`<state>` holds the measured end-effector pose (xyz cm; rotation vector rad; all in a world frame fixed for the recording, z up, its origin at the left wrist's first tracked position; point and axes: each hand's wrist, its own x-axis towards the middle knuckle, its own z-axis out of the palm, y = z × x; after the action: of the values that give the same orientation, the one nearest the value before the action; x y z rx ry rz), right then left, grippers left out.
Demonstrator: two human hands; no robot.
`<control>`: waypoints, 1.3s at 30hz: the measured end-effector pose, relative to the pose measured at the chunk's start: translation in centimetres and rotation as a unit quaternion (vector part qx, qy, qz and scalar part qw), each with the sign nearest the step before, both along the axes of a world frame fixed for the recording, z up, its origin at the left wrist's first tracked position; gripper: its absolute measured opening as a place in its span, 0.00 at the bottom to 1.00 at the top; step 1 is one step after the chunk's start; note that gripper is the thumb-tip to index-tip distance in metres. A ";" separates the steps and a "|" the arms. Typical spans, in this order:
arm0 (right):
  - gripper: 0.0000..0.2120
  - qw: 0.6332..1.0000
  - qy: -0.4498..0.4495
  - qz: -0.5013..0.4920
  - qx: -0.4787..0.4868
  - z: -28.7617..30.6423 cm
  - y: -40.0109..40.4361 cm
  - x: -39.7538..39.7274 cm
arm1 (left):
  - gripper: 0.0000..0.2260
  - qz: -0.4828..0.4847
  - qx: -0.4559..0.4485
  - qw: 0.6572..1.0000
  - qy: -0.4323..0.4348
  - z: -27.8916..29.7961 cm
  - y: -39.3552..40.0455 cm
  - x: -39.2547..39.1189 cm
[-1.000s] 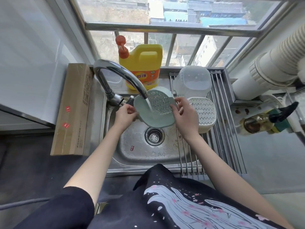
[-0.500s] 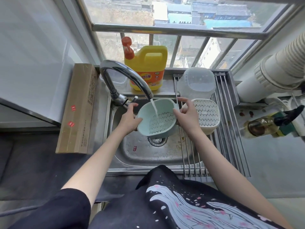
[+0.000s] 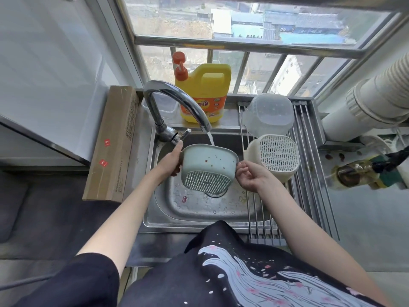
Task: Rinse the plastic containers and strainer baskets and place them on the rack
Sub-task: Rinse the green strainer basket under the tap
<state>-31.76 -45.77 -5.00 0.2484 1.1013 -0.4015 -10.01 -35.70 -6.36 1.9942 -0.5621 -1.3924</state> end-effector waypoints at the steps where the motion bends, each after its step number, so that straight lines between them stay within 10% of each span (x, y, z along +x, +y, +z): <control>1: 0.10 1.000 -0.002 -0.004 0.005 -0.3 0.1 -0.1 | 0.31 -0.007 0.017 0.999 -0.036 0.0 0.1 -0.2; 11: 0.10 0.979 0.041 0.197 -0.043 -3.5 0.4 -0.7 | 0.42 -0.048 0.115 0.989 -0.082 -1.5 0.9 -0.4; 27: 0.14 0.955 0.141 0.252 -0.074 -6.3 2.4 0.9 | 0.23 0.085 -0.005 0.996 0.020 -1.0 -2.7 -0.9; 39: 0.14 0.947 0.112 0.259 -0.156 -3.8 1.7 1.7 | 0.14 -0.060 -0.046 0.995 0.064 -0.2 -2.4 -3.2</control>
<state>-30.08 -44.08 -8.80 -0.3741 1.2570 -0.1275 -13.26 -38.05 -6.56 1.8091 -0.6849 -1.5267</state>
